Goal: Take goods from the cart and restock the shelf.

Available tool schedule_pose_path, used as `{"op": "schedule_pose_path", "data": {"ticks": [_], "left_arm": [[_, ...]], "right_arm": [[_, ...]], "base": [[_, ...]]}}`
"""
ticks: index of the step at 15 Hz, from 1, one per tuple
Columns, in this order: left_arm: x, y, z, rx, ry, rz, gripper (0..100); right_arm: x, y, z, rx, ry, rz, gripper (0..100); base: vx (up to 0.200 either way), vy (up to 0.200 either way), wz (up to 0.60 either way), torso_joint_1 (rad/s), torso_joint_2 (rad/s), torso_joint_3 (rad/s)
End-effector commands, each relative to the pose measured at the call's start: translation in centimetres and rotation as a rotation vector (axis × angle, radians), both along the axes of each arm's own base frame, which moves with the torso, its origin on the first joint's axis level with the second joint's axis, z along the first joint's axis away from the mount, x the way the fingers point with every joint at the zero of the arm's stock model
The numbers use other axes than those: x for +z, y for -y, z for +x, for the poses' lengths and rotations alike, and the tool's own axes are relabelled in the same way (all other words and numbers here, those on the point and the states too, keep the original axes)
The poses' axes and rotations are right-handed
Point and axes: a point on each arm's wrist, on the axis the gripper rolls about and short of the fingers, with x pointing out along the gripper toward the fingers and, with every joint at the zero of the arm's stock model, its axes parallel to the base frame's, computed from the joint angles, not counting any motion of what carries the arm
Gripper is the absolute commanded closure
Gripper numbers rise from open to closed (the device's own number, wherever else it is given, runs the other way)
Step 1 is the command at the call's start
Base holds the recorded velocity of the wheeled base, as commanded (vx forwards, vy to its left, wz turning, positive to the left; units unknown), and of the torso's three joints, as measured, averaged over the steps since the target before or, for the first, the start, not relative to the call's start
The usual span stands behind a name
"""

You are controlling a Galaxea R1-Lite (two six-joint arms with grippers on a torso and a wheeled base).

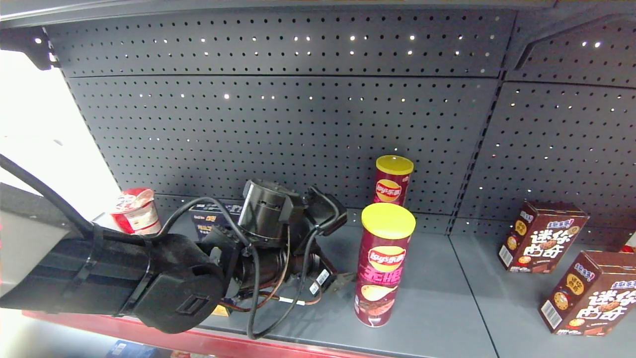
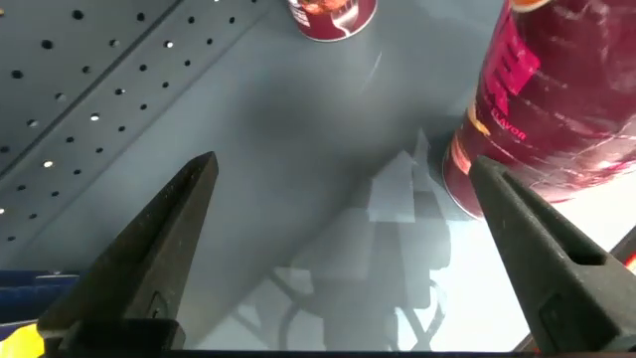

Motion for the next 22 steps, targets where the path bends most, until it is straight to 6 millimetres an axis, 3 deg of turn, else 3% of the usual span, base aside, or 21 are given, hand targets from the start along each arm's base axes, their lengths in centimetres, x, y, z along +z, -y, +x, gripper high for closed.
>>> {"op": "schedule_pose_path", "data": {"ticks": [1, 8, 22], "left_arm": [[-0.2, -0.4, 0.1, 0.011, -0.008, 0.006, 0], [-0.3, 0.5, -0.6, -0.018, -0.010, 0.008, 0], [-1.3, 2.2, -0.1, -0.018, -0.016, 0.021, 0]], "right_arm": [[0.0, 0.0, 0.0, 0.000, -0.001, 0.000, 0], [0.0, 0.0, 0.0, 0.002, -0.001, 0.000, 0], [0.0, 0.0, 0.0, 0.000, -0.001, 0.000, 0]], "base": [[0.000, 0.000, 0.00, 0.000, 0.00, 0.000], [0.000, 0.000, 0.00, 0.000, 0.00, 0.000], [0.000, 0.000, 0.00, 0.000, 0.00, 0.000]]}}
